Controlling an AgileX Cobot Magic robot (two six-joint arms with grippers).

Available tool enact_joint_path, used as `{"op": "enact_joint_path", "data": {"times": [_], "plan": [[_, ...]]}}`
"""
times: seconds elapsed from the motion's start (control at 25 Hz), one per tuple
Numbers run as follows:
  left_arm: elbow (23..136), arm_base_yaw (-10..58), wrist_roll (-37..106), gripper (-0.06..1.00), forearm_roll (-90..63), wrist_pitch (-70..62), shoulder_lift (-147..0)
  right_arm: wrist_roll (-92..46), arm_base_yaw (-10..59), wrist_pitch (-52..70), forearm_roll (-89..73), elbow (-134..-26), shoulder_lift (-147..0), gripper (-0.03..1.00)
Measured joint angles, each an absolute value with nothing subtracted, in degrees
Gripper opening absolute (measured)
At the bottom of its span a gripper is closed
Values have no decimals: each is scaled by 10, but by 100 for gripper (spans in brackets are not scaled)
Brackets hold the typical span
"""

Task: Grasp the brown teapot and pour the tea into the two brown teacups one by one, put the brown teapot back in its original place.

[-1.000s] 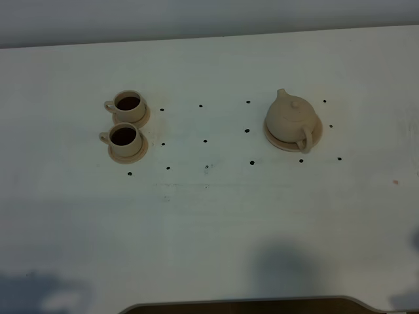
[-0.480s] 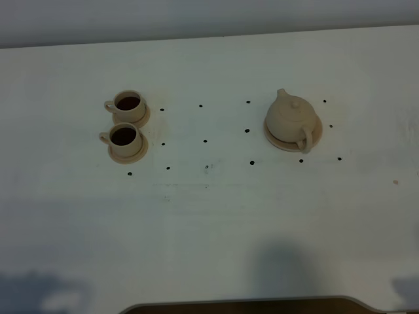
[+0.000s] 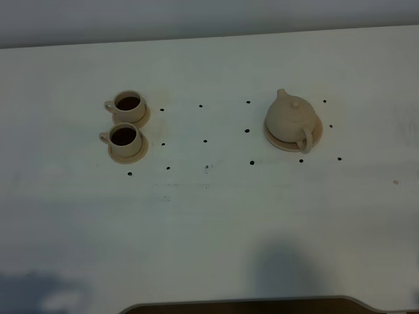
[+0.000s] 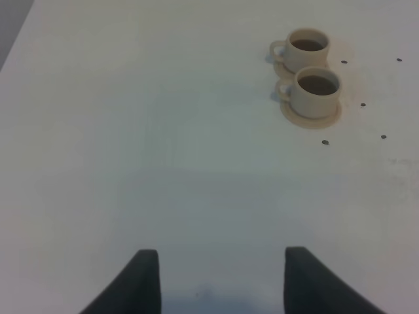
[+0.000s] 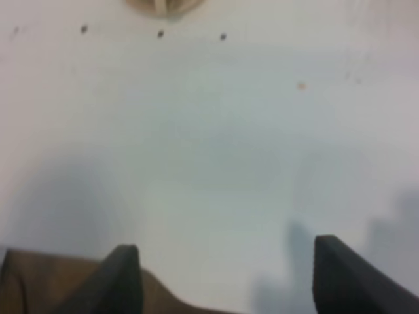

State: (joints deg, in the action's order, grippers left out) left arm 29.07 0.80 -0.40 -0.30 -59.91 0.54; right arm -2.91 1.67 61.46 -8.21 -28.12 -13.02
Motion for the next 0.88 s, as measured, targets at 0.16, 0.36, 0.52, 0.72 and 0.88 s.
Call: {"op": "enact_joint_path", "data": {"times": [0.16, 0.36, 0.52, 0.72, 0.88], "plan": [[291, 8, -4, 46, -3, -599, 5, -29, 0, 615, -82, -281, -86, 57], [291, 8, -4, 46, -3, -599, 5, -30, -2, 615, -82, -281, -30, 57], [291, 8, -4, 46, -3, -599, 5, -30, -2, 615, -82, -281, 2, 57], [291, 8, -4, 46, -3, -599, 5, -30, -3, 615, -82, -281, 4, 57], [291, 8, -4, 46, -3, -599, 5, -30, -3, 615, -82, -281, 4, 57]]}}
